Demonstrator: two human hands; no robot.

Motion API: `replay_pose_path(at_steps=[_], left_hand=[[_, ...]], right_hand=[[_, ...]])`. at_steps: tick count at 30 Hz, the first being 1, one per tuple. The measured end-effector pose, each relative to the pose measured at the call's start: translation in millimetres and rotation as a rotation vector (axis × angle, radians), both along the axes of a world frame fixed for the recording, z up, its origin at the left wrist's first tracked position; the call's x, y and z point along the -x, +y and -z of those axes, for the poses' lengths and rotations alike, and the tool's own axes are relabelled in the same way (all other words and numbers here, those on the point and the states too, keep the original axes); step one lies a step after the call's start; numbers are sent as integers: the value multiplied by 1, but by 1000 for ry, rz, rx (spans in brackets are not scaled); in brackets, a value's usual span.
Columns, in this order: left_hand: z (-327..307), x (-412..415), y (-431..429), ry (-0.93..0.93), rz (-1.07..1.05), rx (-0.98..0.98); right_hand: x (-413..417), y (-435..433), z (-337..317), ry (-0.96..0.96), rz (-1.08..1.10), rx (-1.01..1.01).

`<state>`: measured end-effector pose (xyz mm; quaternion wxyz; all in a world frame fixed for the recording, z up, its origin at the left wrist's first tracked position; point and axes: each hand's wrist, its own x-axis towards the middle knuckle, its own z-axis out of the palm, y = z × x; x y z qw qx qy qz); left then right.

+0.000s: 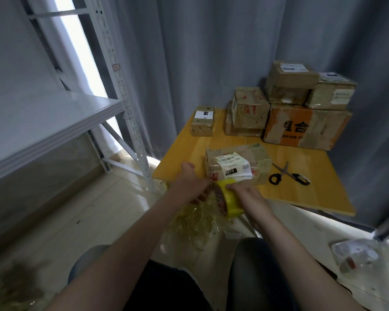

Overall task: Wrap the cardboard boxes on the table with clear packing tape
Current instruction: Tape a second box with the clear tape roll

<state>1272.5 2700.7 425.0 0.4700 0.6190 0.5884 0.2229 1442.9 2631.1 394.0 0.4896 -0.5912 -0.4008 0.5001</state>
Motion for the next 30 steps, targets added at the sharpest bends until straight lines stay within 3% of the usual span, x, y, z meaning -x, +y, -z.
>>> replay_pose_path(at_steps=[3,5,8,15,20,26,30], left_hand=[[-6,10,13,286,157,-620],[-4,7,26,480,409,-868],[23,-1,48,606,644,-786],[54,-3,62,711,571,-918],[69,-7,60,567,454,-1038],[76,-5,56,630,405,-1204],[80,-2,60,540,417,-1223]], right_hand=[[-3,-5,6,-26,-3,9],[-3,-8,10,-56,-35,7],[-6,-10,16,-120,-21,-10],[0,-13,39,-257,-40,-56],[-1,-13,64,-290,7,32],[2,-21,69,-238,35,14],[0,-26,62,-193,28,22]])
